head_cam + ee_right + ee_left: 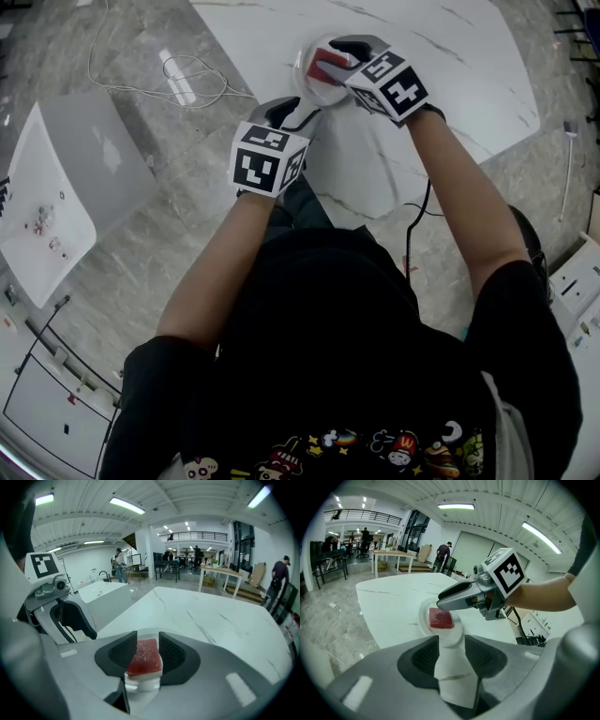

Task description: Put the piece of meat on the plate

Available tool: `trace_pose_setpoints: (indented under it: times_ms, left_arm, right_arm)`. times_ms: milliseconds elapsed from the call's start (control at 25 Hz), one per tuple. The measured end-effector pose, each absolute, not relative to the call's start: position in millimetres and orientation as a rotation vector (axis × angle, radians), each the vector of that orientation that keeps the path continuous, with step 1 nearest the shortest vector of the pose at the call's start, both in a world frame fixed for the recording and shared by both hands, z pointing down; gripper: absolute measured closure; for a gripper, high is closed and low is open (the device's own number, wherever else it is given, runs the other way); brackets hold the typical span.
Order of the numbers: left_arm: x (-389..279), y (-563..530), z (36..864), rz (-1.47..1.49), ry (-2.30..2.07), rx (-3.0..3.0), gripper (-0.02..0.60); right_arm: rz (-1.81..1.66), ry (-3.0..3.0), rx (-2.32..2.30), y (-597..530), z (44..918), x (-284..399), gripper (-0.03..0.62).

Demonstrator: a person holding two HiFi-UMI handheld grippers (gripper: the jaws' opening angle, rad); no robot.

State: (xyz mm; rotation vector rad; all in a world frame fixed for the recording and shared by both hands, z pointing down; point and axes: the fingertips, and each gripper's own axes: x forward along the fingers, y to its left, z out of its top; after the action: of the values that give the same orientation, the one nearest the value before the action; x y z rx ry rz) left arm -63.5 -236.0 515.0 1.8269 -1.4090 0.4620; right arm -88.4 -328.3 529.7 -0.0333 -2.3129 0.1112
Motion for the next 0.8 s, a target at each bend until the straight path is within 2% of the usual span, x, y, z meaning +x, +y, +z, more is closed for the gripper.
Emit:
trace_pose_setpoints:
  times_ms: [80, 320, 800]
  left_arm:
    - [-65, -239, 513, 0.462, -1.417, 1.832, 0.295]
    - [-79, -248, 496, 0.439, -1.505, 1.864, 0.295]
    - [-122, -260, 471, 0.435, -1.604, 1.872, 0.295]
  right_arm:
    - [0.137, -2.376, 0.052, -333, 517, -86, 0.47]
    - [0.2, -2.51, 0.335, -348, 479, -63, 0.566]
    - [0.332, -2.58, 0.611, -348, 443, -21, 0.568]
